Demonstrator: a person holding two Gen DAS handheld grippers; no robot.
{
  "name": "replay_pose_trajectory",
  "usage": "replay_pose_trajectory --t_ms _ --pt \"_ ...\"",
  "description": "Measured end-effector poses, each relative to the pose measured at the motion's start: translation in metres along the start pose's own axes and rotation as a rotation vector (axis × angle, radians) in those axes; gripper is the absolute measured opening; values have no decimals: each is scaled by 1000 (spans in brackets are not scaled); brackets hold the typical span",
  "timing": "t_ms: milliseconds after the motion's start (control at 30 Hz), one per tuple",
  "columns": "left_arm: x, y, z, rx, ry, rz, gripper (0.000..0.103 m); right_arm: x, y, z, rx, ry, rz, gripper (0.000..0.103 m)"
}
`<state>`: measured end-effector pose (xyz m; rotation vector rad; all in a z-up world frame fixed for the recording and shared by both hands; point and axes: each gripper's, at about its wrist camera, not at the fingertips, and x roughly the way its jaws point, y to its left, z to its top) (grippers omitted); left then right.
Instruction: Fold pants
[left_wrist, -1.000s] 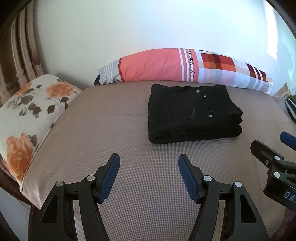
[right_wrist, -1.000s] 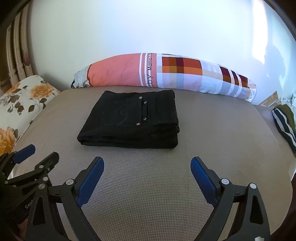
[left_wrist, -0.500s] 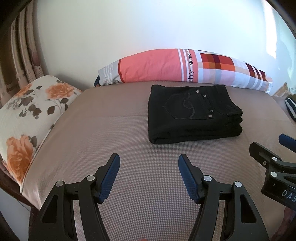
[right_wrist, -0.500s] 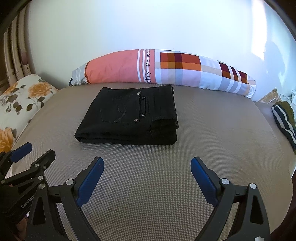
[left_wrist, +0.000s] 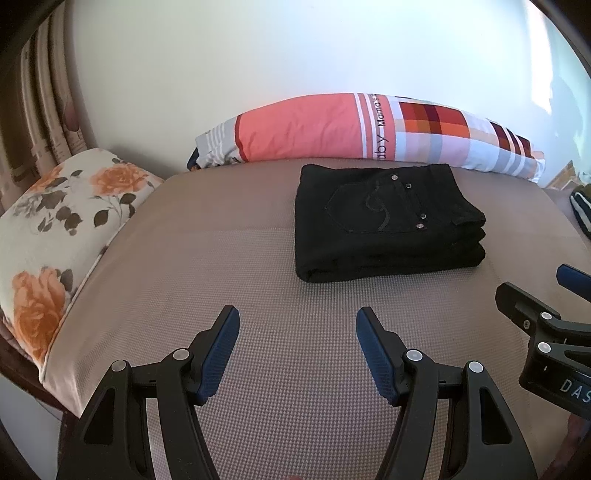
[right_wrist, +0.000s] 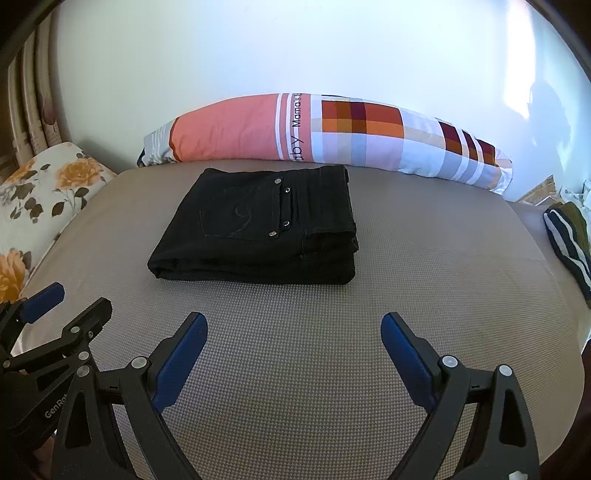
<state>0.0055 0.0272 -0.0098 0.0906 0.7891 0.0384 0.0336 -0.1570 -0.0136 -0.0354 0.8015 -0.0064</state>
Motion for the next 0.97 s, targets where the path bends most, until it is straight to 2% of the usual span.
replay_pose_trajectory --t_ms 967 --pt "9 2 -5 30 44 -35 66 5 -3 -1 -8 18 1 94"
